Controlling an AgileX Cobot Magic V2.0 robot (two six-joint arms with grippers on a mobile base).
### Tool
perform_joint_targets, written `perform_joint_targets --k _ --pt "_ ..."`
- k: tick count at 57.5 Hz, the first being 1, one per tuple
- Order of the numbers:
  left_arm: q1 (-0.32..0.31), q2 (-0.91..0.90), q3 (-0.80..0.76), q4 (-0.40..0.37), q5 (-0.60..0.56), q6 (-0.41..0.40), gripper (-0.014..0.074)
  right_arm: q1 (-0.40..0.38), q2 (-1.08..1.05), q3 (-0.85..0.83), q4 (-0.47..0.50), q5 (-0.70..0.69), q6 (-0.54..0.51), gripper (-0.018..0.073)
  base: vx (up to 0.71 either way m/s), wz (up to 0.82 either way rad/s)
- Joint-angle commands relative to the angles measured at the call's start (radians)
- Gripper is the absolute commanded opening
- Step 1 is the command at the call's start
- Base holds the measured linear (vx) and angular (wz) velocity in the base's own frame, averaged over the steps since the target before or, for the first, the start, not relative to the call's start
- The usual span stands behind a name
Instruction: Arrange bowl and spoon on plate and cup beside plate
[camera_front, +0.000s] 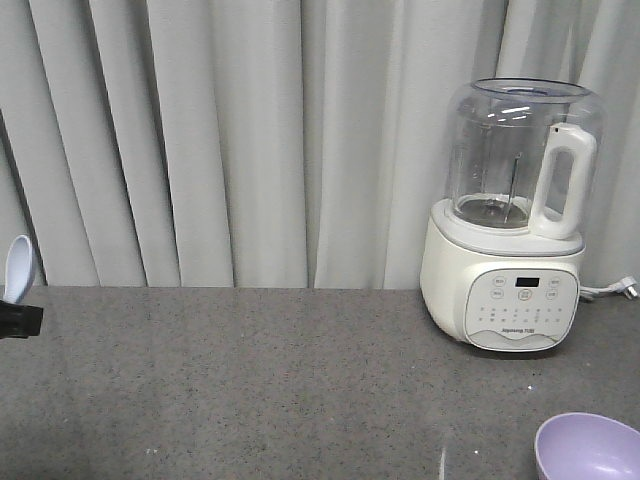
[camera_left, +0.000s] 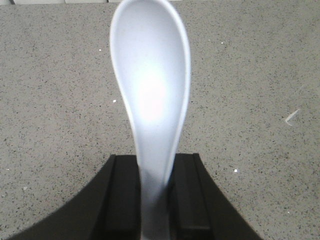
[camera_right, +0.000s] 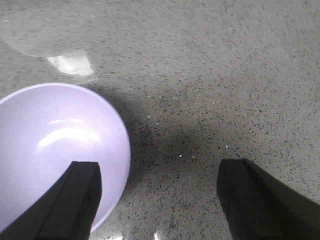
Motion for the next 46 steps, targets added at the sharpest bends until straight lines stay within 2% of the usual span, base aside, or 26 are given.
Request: perform_joint_targets --k 1,14,27,30,34,41,46 --pt "-0.001 -0.029 -0.027 -0.024 -0.059 0.0 -0.0006 -0.011 0.024 -0.036 0.04 -0.08 -0.054 0.0524 0.0 0.0" --pt "-0.001 -0.029 -0.027 -0.027 -0.06 0.0 -0.0006 -0.011 0.158 -0.036 0.126 -0.113 -0.122 0.0524 0.0 0.0" --pt "-0.001 -0.029 -0.027 -0.027 -0.066 0.0 -0.0006 -0.011 0.294 -0.036 0.139 -0.122 -0.144 0.0483 0.0 0.0" --pt "-0.001 -0.029 -0.027 -0.027 -0.067 0.0 -0.0006 -0.011 0.317 -0.036 0.135 -0.122 -0.145 0.0438 0.0 0.0" --pt "-0.001 -0.029 -0.027 -0.027 -0.067 0.0 -0.0006 -0.009 0.336 -0.036 0.132 -0.122 -0.154 0.0317 0.0 0.0" --pt "-0.001 -0.029 -0.027 -0.027 -0.067 0.0 -0.0006 -0.009 0.326 -0.036 0.126 -0.124 -0.212 0.0 0.0 0.0" --pt "-0.001 -0.029 -0.027 -0.026 -0.069 0.0 -0.0006 -0.009 0.297 -0.036 0.126 -0.129 -0.24 -0.0015 0.0 0.0"
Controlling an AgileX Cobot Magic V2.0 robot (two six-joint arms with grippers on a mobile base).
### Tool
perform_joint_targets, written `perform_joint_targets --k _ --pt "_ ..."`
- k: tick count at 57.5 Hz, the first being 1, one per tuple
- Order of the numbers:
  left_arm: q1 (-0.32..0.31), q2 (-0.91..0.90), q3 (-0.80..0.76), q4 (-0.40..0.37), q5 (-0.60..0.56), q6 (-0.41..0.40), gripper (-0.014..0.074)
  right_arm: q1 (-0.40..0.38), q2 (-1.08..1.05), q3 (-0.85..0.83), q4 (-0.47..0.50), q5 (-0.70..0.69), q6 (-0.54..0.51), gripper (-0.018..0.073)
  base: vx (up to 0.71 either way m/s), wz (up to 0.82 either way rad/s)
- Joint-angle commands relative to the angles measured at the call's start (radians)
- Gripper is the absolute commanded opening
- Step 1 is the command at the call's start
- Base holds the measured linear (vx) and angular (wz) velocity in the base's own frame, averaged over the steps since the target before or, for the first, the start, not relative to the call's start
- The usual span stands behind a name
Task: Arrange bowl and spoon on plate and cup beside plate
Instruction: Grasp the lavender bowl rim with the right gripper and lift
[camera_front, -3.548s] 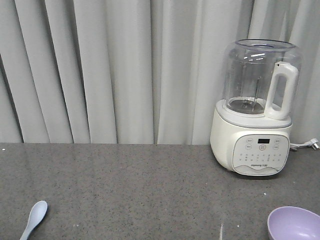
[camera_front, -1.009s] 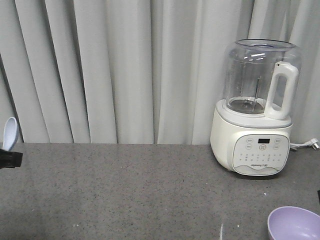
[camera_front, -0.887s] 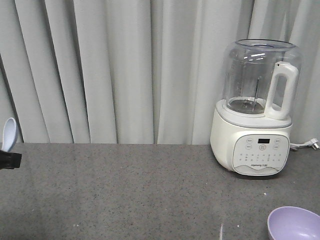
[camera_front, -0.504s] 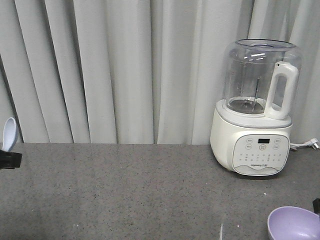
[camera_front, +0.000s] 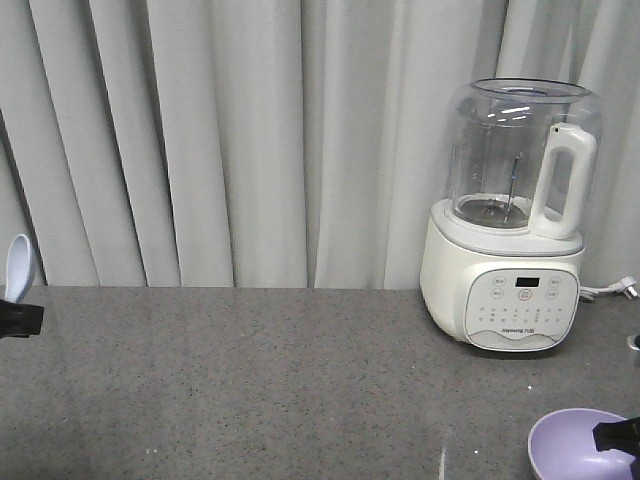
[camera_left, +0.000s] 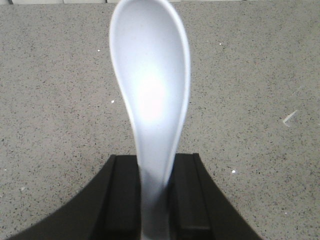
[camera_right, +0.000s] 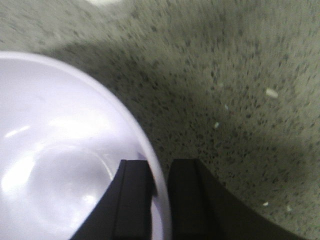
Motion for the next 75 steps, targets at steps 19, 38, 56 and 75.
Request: perform_joint_targets --k 19,38,56,75 --pt "-0.001 -0.029 -0.026 -0.02 -0.084 0.0 -0.0006 -0.004 -0.346 -0.019 0.231 -0.112 -0.328 -0.0011 0.0 0.0" --pt "-0.001 -0.195 0.206 -0.063 -0.249 0.0 -0.0006 -0.004 -0.692 0.06 0.7 -0.131 -0.73 -0.0009 0.0 0.0" --pt "-0.027 -0.513 0.423 -0.062 -0.33 0.092 -0.0006 -0.004 -0.895 0.291 0.968 -0.154 -0.934 -0.0009 0.0 0.0" --pt "-0.06 -0.792 0.556 -0.061 -0.391 0.114 -0.0006 -0.004 -0.915 0.315 1.004 -0.156 -0.951 -0.0009 0.0 0.0"
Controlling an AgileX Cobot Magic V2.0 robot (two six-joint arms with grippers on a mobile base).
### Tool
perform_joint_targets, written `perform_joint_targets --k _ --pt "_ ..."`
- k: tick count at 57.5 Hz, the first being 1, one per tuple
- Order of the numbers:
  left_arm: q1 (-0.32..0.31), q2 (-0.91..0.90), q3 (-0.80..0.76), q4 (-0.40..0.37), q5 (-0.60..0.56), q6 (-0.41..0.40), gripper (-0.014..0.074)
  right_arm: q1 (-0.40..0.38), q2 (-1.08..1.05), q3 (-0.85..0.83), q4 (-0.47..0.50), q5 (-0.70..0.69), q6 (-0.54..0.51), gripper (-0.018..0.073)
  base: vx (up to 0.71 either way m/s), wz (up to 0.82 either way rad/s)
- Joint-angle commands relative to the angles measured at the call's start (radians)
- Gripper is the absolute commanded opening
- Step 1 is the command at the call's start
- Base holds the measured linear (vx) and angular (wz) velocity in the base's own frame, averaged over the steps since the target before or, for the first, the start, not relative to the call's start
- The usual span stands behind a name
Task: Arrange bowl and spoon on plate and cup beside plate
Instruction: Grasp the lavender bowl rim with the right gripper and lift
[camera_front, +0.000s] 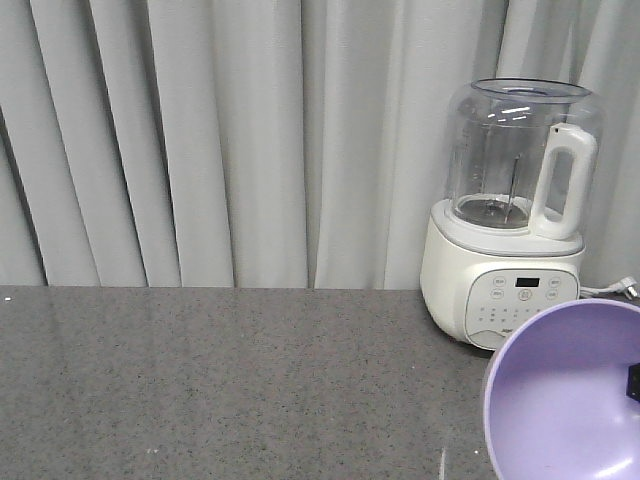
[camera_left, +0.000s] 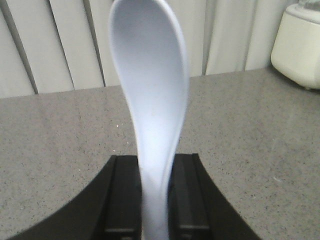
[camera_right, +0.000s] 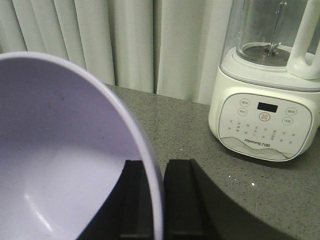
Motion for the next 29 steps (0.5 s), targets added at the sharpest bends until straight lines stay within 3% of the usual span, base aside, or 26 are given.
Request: perform_joint_targets --k 1,29 --pt "-0.008 -0.035 -0.016 -0.016 -0.103 0.001 -0.0006 -0.004 -0.002 -0.026 0.051 -0.055 -0.009 -0.0009 0.0 0.0" --pt "-0.008 -0.042 -0.016 -0.017 -0.098 0.001 -0.0006 -0.004 -0.002 -0.024 0.052 -0.045 -0.009 -0.0009 0.0 0.0"
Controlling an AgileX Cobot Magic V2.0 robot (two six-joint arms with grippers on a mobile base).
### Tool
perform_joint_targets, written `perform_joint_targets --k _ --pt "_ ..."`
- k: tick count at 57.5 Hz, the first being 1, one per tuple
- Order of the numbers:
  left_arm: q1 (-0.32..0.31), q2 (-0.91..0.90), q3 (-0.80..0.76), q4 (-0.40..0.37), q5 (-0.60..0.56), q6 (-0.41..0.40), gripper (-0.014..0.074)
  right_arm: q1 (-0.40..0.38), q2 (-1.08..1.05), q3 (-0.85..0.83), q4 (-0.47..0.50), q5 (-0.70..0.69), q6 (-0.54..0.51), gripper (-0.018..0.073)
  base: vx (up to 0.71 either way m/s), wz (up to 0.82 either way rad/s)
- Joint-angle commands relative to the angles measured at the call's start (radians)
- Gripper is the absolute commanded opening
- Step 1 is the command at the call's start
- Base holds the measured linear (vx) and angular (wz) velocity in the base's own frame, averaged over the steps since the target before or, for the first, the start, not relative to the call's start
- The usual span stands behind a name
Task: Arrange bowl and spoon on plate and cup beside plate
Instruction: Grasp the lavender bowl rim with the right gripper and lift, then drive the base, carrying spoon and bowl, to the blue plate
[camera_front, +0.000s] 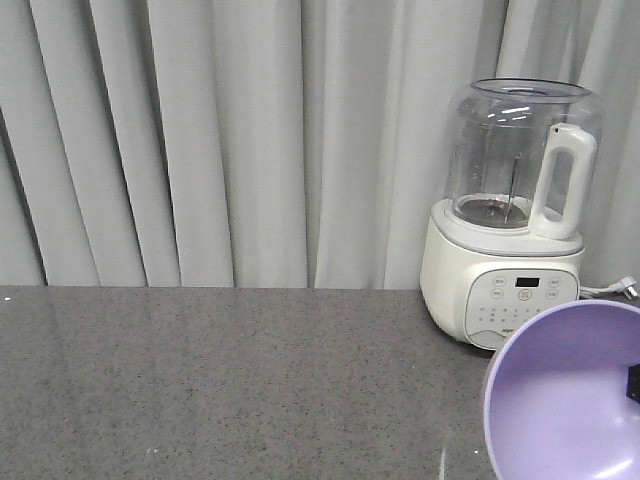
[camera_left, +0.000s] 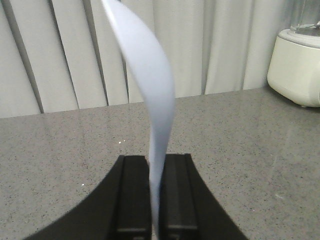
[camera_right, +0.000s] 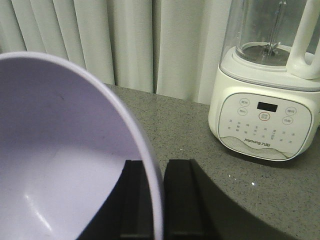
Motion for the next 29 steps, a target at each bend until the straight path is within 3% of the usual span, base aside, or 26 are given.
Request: perform_joint_targets --k 1,29 --pt "-0.007 0.009 -0.024 -0.017 -0.089 -0.001 -0.0006 -0.004 -0.002 -0.028 0.052 -0.046 -0.007 -0.0009 0.0 0.0" --pt "-0.007 0.009 -0.024 -0.017 -0.089 -0.001 -0.0006 -0.004 -0.002 -0.028 0.052 -0.046 -0.007 -0.0009 0.0 -0.02"
